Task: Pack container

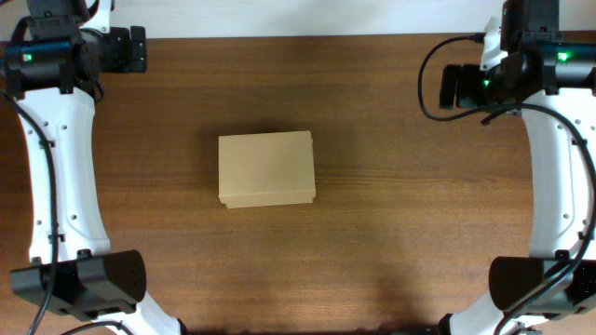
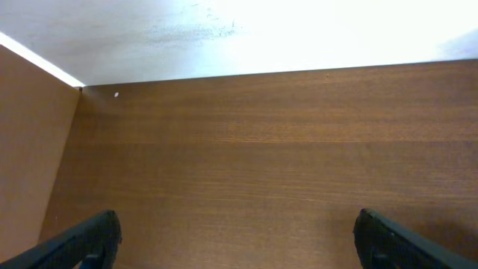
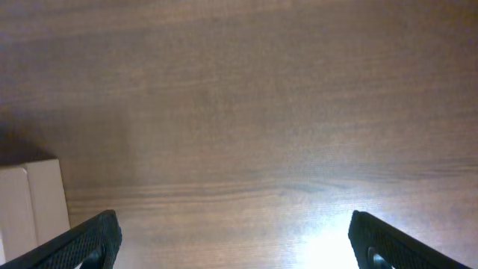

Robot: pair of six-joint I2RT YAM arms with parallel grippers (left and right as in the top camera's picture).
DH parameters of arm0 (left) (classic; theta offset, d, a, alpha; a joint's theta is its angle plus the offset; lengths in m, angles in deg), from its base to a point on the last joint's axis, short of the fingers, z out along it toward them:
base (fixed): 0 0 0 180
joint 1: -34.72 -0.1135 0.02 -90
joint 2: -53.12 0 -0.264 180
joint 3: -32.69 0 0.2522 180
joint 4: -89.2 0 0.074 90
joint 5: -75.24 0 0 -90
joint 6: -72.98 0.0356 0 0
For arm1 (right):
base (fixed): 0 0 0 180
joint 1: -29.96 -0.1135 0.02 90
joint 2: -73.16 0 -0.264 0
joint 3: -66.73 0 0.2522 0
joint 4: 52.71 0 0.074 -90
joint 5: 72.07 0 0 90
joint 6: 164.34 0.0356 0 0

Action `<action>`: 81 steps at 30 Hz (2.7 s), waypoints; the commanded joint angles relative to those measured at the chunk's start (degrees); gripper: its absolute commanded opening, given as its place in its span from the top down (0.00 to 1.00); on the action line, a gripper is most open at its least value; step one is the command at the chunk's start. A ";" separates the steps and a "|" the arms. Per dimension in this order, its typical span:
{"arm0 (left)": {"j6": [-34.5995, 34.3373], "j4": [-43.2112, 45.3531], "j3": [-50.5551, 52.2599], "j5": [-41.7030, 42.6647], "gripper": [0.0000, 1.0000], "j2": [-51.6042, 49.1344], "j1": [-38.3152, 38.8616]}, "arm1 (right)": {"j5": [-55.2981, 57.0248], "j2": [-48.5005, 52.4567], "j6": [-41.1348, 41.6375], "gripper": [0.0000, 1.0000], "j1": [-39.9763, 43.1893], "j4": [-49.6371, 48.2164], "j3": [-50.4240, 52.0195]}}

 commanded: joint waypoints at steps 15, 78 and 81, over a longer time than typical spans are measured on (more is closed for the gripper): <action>0.92 -0.07 -0.42 -0.59 0.00 0.13 0.04 | -0.09 -29.92 0.42 0.01 0.17 -36.96 26.16; 0.92 -0.09 -0.09 -0.39 0.01 1.29 0.04 | -8.85 -102.14 0.37 0.01 0.17 -33.90 103.95; 0.92 -0.07 2.38 -0.39 0.00 4.92 0.07 | -8.85 -102.14 0.39 0.01 0.17 -33.90 103.95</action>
